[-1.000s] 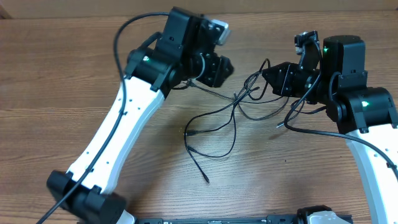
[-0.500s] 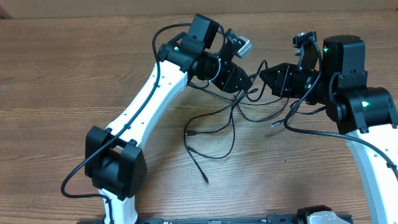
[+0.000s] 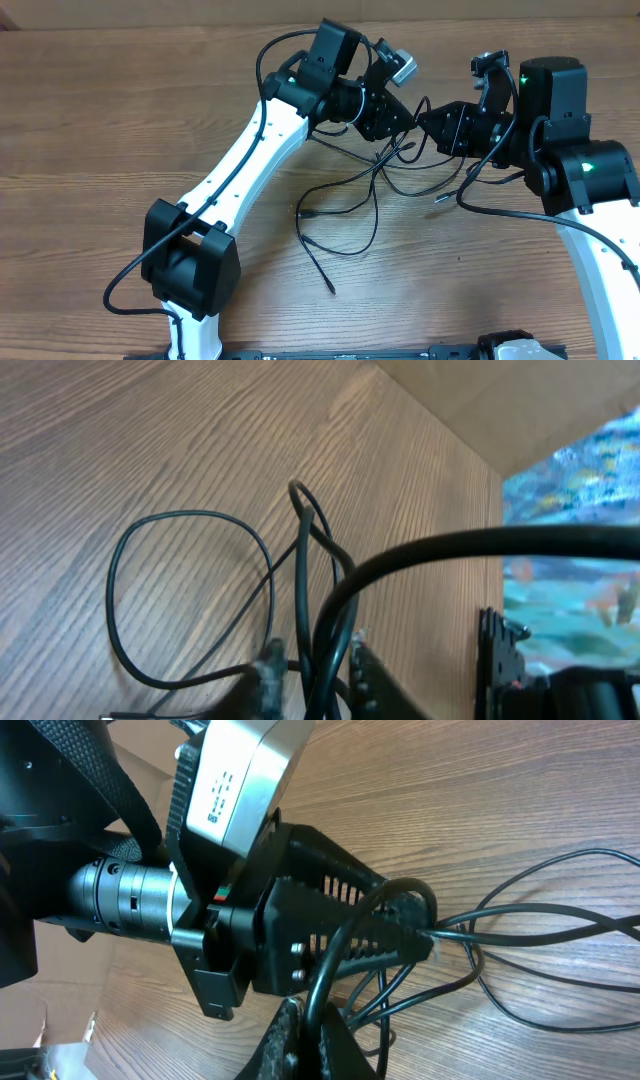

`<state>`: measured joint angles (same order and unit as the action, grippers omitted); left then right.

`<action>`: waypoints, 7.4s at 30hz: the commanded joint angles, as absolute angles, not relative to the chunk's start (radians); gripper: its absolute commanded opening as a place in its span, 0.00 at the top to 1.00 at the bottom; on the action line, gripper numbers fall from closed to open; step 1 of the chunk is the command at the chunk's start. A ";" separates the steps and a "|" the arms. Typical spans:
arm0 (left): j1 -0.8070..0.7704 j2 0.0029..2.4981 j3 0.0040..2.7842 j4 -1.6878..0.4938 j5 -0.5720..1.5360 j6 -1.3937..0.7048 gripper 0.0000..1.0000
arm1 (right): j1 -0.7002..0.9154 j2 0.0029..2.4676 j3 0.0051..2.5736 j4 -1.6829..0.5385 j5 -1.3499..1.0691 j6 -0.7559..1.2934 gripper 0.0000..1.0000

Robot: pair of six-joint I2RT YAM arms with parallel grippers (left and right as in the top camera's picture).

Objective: Untangle cables

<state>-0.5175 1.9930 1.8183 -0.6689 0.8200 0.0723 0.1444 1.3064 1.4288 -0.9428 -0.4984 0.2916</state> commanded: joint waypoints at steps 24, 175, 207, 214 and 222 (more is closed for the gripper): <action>-0.313 1.869 1.815 -0.905 0.831 0.126 0.96 | 0.057 1.291 1.467 -1.111 0.262 0.554 0.96; -0.282 1.719 1.815 -1.141 0.459 0.031 0.64 | 0.036 1.448 1.494 -1.002 -0.005 0.284 0.67; -0.780 2.195 1.815 -0.590 0.385 0.116 0.19 | -0.276 1.449 1.494 -1.241 -0.029 0.441 0.00; -0.814 2.265 1.815 -0.589 0.372 0.115 0.18 | -0.276 1.449 1.494 -1.247 -0.028 0.442 0.00; -0.836 2.308 1.815 -0.627 0.320 0.109 0.26 | -0.276 1.449 1.494 -1.262 -0.028 0.441 0.00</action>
<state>-0.8261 2.2837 1.8172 -0.6140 0.3458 0.0887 -0.2749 1.4597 1.4734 -1.2621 -0.0223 0.4446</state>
